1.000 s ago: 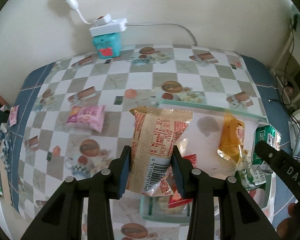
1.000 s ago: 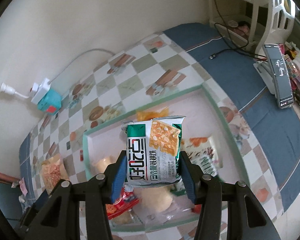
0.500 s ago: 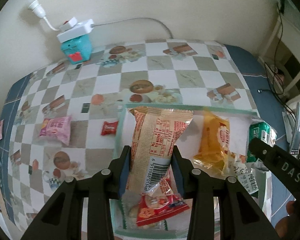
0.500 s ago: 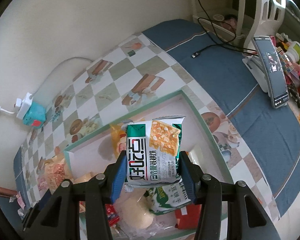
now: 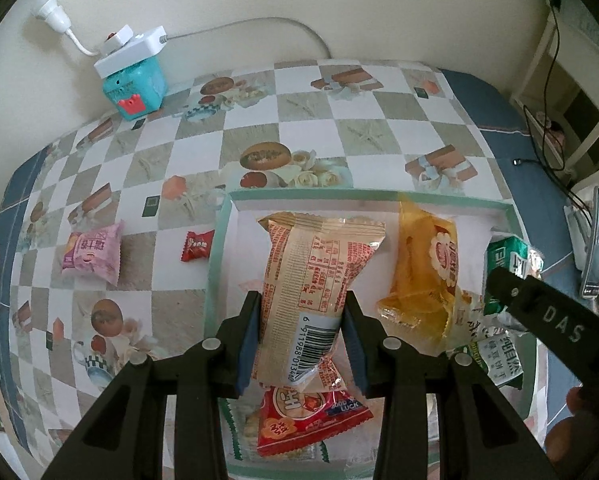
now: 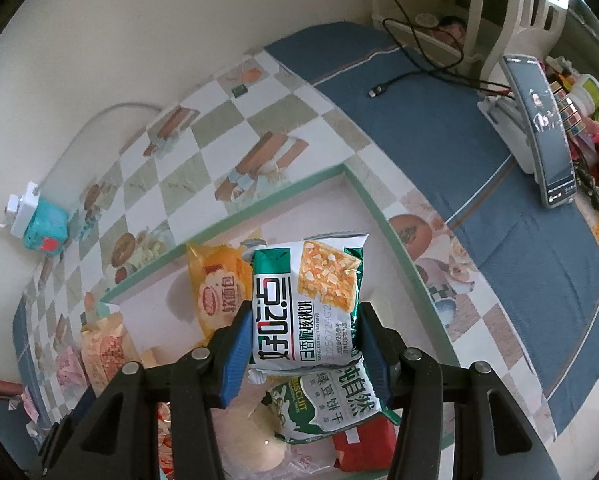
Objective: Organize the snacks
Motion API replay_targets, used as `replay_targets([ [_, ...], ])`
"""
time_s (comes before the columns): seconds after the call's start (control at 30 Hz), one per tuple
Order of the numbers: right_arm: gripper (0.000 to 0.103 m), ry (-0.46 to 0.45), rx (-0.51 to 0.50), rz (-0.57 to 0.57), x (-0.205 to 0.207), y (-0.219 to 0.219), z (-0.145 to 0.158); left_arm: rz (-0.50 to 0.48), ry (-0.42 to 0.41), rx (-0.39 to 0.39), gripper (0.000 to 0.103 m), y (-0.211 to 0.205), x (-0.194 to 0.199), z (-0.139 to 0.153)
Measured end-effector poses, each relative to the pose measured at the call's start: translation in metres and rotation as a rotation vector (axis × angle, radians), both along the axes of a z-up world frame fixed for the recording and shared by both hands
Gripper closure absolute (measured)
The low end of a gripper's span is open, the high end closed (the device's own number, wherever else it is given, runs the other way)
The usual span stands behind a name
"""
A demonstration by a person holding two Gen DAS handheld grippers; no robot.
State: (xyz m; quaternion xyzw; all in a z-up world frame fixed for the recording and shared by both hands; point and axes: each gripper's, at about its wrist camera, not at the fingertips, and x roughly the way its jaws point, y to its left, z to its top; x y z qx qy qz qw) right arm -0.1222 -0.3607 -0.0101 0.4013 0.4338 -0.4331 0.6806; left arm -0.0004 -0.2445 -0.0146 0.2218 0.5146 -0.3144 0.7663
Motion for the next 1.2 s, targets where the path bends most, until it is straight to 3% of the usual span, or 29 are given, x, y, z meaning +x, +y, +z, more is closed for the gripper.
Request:
replay_targets([
  [0.77, 0.048, 0.029, 0.003, -0.004, 0.0024, 0.0013, -0.0037, -0.033, -0.001, 0.014, 0.061, -0.0068, -0.0091, -0.002],
  [0.97, 0.048, 0.035, -0.001, 0.004, 0.0031, 0.0023, -0.0021, -0.024, 0.006, 0.02, 0.053, -0.0057, -0.0075, -0.0031],
  [1.07, 0.048, 0.041, 0.005, 0.004, 0.0034, 0.0023, -0.0032, -0.011, 0.013, 0.025, 0.041, -0.0047, -0.0051, -0.0038],
  [1.2, 0.032, 0.049, 0.006, 0.001, 0.0038, 0.0023, -0.0043, 0.018, 0.03, 0.022, 0.032, -0.0021, -0.001, -0.0052],
])
